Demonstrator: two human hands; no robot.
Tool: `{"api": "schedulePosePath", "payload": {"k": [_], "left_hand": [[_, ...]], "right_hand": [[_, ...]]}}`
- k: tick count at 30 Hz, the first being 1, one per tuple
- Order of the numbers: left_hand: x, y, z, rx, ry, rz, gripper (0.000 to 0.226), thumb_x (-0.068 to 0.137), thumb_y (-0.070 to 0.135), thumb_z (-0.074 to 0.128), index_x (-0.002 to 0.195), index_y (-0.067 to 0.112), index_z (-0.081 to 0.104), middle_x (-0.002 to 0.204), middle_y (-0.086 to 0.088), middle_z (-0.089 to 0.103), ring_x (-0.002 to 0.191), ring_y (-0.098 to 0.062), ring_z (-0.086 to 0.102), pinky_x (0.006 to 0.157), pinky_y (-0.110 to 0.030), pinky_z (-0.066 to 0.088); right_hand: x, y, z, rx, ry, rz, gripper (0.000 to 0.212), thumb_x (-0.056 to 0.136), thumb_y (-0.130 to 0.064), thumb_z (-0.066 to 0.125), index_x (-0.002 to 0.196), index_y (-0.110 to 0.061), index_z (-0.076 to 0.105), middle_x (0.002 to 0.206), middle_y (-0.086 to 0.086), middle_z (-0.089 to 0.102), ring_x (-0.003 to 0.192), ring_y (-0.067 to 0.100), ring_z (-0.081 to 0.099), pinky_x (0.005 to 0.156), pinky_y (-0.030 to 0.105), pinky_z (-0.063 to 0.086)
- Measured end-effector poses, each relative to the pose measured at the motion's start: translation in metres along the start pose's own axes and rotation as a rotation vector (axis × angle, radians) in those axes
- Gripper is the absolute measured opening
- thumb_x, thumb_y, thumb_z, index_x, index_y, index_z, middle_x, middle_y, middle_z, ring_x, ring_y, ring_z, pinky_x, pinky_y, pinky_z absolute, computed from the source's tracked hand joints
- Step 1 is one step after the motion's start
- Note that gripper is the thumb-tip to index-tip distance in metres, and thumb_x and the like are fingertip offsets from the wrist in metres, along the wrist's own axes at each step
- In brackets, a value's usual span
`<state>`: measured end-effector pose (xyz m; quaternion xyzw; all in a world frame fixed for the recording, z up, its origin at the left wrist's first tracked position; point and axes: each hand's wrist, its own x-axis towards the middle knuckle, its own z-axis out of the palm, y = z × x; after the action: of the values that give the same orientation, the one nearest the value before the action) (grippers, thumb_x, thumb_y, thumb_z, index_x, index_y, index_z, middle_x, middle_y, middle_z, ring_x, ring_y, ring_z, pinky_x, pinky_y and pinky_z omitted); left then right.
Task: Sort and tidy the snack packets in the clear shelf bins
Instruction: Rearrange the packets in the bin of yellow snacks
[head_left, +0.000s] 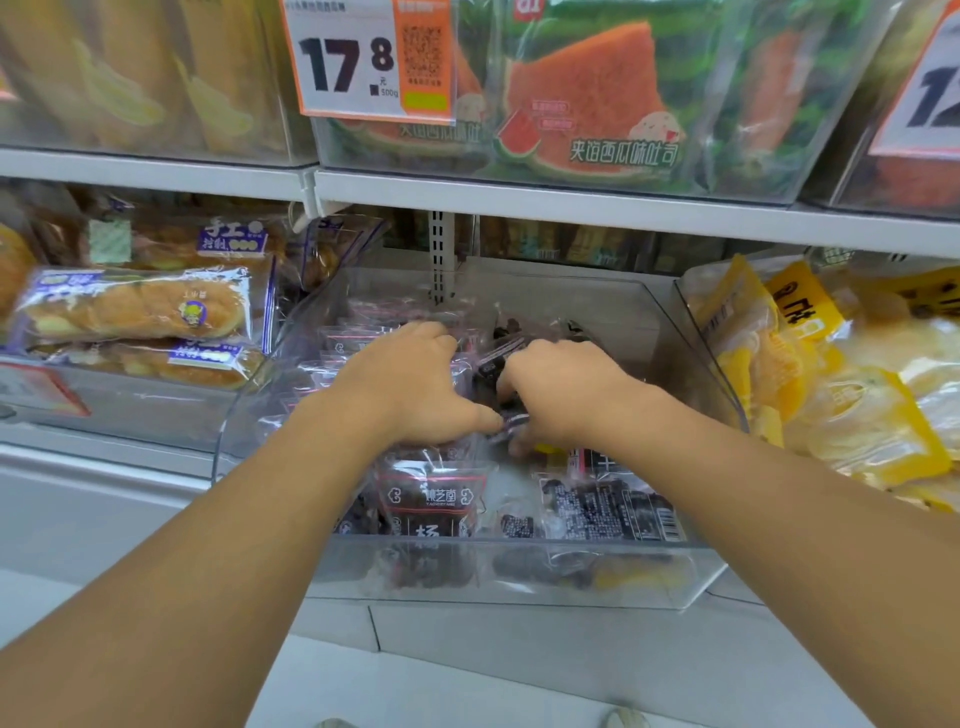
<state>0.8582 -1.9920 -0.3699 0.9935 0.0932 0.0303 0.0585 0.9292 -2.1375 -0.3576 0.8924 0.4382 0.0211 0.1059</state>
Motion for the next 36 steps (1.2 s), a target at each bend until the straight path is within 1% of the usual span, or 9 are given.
{"api": "schedulePosePath", "payload": {"k": [3,9,14,17,20,24,29,33,36], "left_hand": [[-0.002,0.001,0.000,0.003,0.008,-0.010,0.090,0.074,0.069,0.062,0.142,0.012,0.047,0.141,-0.004,0.046,0.133,-0.023,0.041,0.106,-0.042,0.042],[-0.004,0.006,-0.001,0.009,0.016,-0.014,0.084,0.080,0.060,0.063,0.147,0.013,0.041,0.143,-0.005,0.045,0.134,-0.024,0.040,0.106,-0.039,0.038],[-0.008,0.006,0.000,-0.060,0.078,0.006,0.085,0.080,0.053,0.069,0.148,0.015,0.035,0.150,-0.005,0.042,0.136,-0.024,0.040,0.106,-0.039,0.039],[-0.007,0.012,-0.001,-0.089,0.216,0.108,0.089,0.076,0.047,0.073,0.149,0.014,0.034,0.149,-0.005,0.042,0.136,-0.024,0.039,0.111,-0.042,0.037],[0.000,0.025,-0.001,-0.055,0.222,0.219,0.077,0.071,0.049,0.065,0.139,0.019,0.046,0.131,-0.002,0.053,0.122,-0.025,0.046,0.105,-0.046,0.042],[0.010,0.034,0.008,-0.057,0.118,0.155,0.061,0.083,0.040,0.067,0.137,0.020,0.046,0.132,-0.003,0.055,0.122,-0.027,0.051,0.103,-0.045,0.043],[0.014,0.042,0.005,-0.029,0.228,0.034,0.037,0.097,0.021,0.056,0.134,0.021,0.053,0.129,-0.006,0.058,0.119,-0.033,0.053,0.090,-0.044,0.048],[0.015,0.043,0.006,-0.150,0.302,-0.025,0.021,0.100,0.015,0.053,0.121,0.018,0.053,0.111,-0.010,0.063,0.098,-0.035,0.057,0.078,-0.047,0.052],[0.016,0.040,0.006,-0.302,0.371,-0.055,0.013,0.101,0.016,0.057,0.111,0.016,0.048,0.095,-0.009,0.060,0.085,-0.033,0.056,0.074,-0.048,0.052]], "right_hand": [[0.015,0.018,-0.002,0.200,0.179,0.140,0.020,0.089,-0.039,0.069,0.091,-0.019,0.068,0.085,0.010,0.058,0.078,0.032,0.057,0.067,0.033,0.043],[0.035,0.026,-0.002,0.346,0.280,0.306,0.034,0.092,-0.038,0.068,0.106,-0.008,0.065,0.103,0.010,0.056,0.089,0.030,0.058,0.070,0.034,0.044],[0.038,0.027,-0.005,0.293,0.246,0.303,0.024,0.092,-0.038,0.068,0.090,-0.014,0.066,0.072,0.003,0.054,0.077,0.029,0.059,0.066,0.032,0.043],[0.041,0.027,-0.010,0.341,0.225,0.350,0.026,0.087,-0.037,0.075,0.092,-0.012,0.067,0.074,0.004,0.054,0.075,0.027,0.057,0.066,0.031,0.045],[0.034,0.029,-0.014,0.455,0.188,0.306,0.030,0.074,-0.043,0.083,0.074,-0.019,0.065,0.074,0.002,0.061,0.070,0.022,0.058,0.062,0.029,0.045],[0.006,0.041,-0.020,0.737,0.251,0.303,0.037,0.075,-0.024,0.085,0.105,-0.016,0.066,0.111,0.004,0.067,0.098,0.024,0.064,0.084,0.034,0.054],[0.000,0.046,-0.031,0.347,0.071,0.393,0.052,0.081,-0.027,0.079,0.126,-0.012,0.059,0.119,0.010,0.061,0.106,0.031,0.059,0.084,0.035,0.052],[0.013,0.050,-0.032,0.174,0.165,0.524,0.038,0.086,-0.012,0.067,0.123,-0.007,0.057,0.120,0.016,0.056,0.100,0.036,0.059,0.075,0.039,0.048],[0.014,0.053,-0.026,0.135,0.079,0.559,0.026,0.087,-0.013,0.063,0.112,-0.007,0.061,0.096,0.011,0.057,0.086,0.031,0.060,0.070,0.035,0.046]]}}
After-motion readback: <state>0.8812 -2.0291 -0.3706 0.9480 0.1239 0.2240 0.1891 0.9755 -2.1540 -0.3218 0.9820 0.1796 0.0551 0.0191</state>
